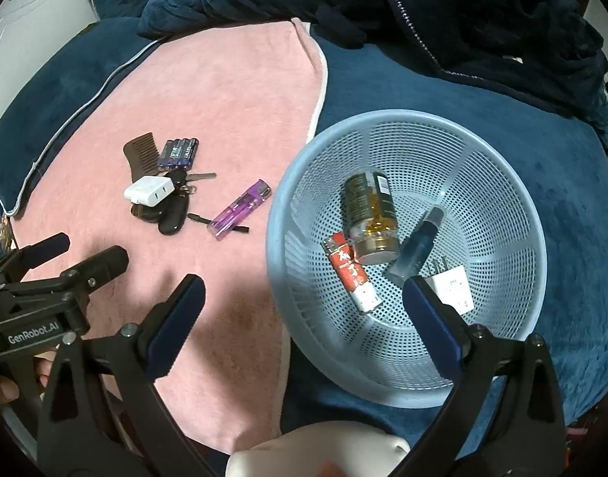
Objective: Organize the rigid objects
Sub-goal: 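Withdraw both grippers from the basket toward the remaining items, then grasp the wooden comb with the left gripper while the right gripper grasps the black batteries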
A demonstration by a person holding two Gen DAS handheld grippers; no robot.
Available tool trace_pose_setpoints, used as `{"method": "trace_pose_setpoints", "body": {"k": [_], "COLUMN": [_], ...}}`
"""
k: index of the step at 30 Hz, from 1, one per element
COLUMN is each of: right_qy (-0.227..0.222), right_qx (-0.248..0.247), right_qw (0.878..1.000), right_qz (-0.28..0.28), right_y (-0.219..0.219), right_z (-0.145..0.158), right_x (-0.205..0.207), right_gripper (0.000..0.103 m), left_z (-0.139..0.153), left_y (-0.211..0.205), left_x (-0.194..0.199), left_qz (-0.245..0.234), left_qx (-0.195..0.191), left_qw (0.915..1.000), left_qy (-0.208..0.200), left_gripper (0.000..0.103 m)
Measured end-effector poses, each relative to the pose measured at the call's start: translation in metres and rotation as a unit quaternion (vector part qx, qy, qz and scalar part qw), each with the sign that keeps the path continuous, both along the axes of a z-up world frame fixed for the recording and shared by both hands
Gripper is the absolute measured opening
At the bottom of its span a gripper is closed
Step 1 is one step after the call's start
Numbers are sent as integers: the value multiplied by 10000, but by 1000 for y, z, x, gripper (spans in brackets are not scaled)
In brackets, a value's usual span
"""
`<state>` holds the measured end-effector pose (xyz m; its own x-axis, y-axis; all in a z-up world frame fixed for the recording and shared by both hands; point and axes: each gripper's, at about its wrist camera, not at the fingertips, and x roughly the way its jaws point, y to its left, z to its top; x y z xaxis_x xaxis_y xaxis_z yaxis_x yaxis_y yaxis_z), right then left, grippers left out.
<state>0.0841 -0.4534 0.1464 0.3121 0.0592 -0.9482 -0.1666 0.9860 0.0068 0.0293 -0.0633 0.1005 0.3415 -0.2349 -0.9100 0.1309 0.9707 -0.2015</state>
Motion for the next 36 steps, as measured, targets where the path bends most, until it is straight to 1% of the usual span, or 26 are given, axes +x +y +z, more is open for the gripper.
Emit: {"method": "trace_pose_setpoints", "body": {"k": [8, 13, 22, 23, 26, 30, 36], "right_qy": [64, 131, 255, 265, 291, 281, 280], "right_qx": [-32, -55, -69, -76, -91, -112, -106], "right_qw": [9999, 9997, 9984, 9981, 9972, 9953, 9915], "right_qz": [102, 197, 501, 557, 687, 924, 1268], "right_y": [17, 31, 66, 72, 84, 105, 133], "right_z": [-9, -17, -34, -36, -41, -47, -55], "right_x": [2, 5, 14, 16, 20, 27, 40], "right_gripper": [100, 100, 101, 101, 101, 101, 101], "left_z": [-10, -21, -39, -40, -45, -51, -56], "left_y": [16, 33, 70, 73, 83, 94, 107], "left_x": [4, 10, 31, 33, 44, 59, 82], "left_qz": [95, 190, 452, 462, 505, 487, 312], "left_qx": [-22, -46, -73, -77, -104, -161, -112], "left_qw": [9999, 9997, 9987, 9988, 9986, 9986, 9995], "left_qy": [72, 151, 218, 149, 137, 92, -5], "left_gripper": [102, 102, 102, 102, 102, 102, 102]}}
